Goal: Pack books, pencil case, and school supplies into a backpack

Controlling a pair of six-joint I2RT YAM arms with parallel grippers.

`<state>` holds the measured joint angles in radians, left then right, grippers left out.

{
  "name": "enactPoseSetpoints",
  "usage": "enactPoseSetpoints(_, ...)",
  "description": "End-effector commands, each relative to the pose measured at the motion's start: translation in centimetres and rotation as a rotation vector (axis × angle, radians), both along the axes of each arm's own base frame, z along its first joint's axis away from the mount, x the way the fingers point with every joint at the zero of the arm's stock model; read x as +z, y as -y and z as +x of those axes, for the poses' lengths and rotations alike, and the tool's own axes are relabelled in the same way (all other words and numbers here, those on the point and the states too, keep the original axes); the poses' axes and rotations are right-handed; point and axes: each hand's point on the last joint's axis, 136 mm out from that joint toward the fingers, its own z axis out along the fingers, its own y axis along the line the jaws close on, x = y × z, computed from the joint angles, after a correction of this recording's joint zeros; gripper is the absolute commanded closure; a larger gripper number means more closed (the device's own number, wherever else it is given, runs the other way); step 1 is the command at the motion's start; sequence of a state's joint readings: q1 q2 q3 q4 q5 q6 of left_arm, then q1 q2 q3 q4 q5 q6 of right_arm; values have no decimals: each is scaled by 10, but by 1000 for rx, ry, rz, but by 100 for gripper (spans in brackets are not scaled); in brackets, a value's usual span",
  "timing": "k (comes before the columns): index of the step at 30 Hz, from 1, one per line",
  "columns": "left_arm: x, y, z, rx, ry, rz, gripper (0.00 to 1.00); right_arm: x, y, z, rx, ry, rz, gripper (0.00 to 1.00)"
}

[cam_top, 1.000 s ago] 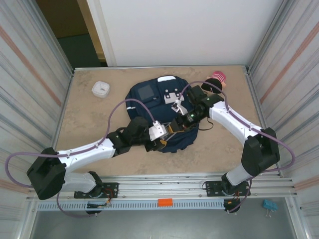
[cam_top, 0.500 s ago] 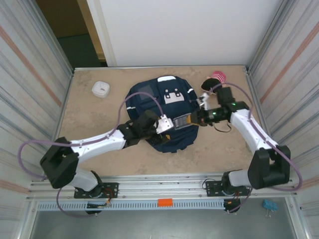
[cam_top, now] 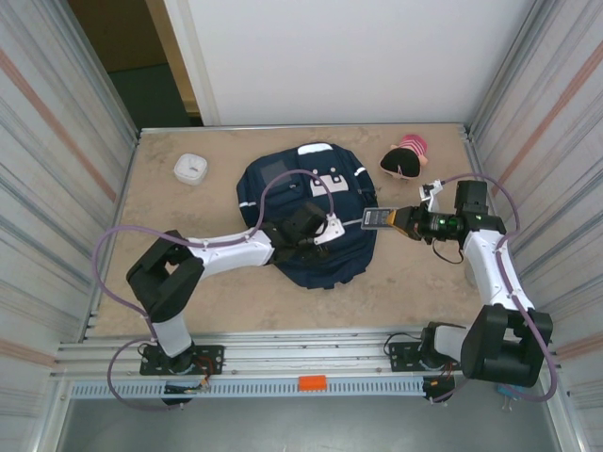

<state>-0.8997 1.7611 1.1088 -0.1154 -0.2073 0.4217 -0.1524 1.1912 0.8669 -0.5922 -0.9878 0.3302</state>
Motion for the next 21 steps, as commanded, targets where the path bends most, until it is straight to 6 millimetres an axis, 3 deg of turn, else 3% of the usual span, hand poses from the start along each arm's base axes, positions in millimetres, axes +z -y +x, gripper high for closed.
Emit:
enactPoseSetpoints(1,32,4,15,71,56,-66,31,-5,3,-1,-12,-8,-10,100)
enactPoseSetpoints(11,65,-2,30,160,131,-173,49,-11,9,-1,-49,-15,-47,100)
enactPoseSetpoints(16,98,-5,33,200,175,-259,89,-5,16,-1,-85,-8,-31,100)
enactPoseSetpoints(21,135,-1,22,178,166,-393,95,-2,17,-5,-103,-11,-17,100)
